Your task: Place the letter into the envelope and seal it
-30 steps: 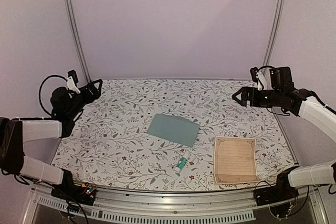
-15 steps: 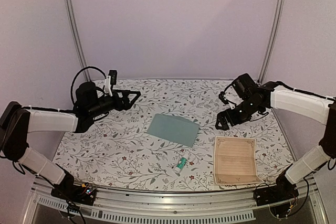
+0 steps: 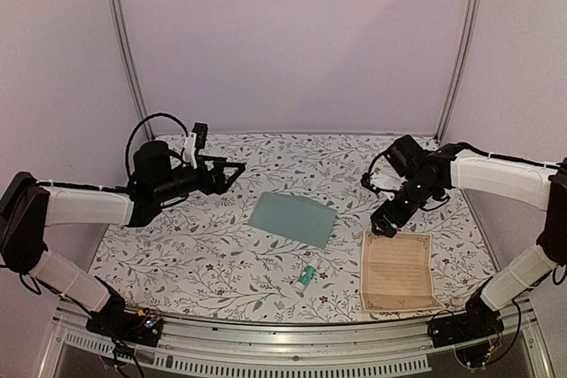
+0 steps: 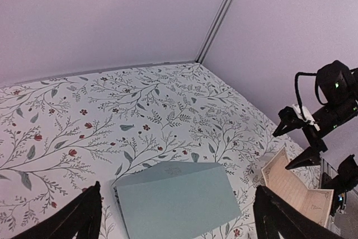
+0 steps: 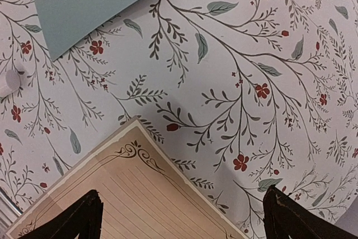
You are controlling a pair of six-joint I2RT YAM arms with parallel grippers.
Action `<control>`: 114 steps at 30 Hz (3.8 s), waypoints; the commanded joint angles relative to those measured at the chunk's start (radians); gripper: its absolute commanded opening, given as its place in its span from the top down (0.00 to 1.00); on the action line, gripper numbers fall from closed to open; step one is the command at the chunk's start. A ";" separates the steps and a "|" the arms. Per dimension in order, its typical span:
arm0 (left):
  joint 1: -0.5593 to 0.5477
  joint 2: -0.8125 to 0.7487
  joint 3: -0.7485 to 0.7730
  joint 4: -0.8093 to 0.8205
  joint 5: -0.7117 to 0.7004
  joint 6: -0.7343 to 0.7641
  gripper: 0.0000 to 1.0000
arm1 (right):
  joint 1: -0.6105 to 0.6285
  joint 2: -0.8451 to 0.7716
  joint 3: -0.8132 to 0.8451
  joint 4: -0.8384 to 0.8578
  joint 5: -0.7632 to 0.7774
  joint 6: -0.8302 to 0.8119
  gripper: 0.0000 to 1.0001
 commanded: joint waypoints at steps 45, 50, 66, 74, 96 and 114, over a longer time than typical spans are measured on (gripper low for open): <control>-0.042 0.018 0.025 -0.025 -0.021 0.051 0.06 | 0.035 0.066 -0.133 0.057 0.035 -0.283 0.05; -0.043 0.019 0.025 -0.027 -0.024 0.051 0.06 | 0.035 0.043 -0.150 0.073 0.035 -0.281 0.20; -0.047 0.023 0.026 -0.028 -0.026 0.051 0.06 | 0.036 -0.124 -0.209 0.123 0.026 -0.274 0.94; -0.182 0.068 0.081 -0.049 0.144 0.189 0.05 | 0.036 -0.230 -0.260 0.171 0.113 -0.258 0.03; -0.440 0.857 0.810 -0.296 0.396 0.200 0.04 | 0.040 -0.647 -0.177 0.328 0.351 -0.032 0.01; -0.532 1.145 1.209 -0.530 0.433 0.177 0.21 | 0.040 -0.930 -0.170 0.258 0.306 0.272 0.01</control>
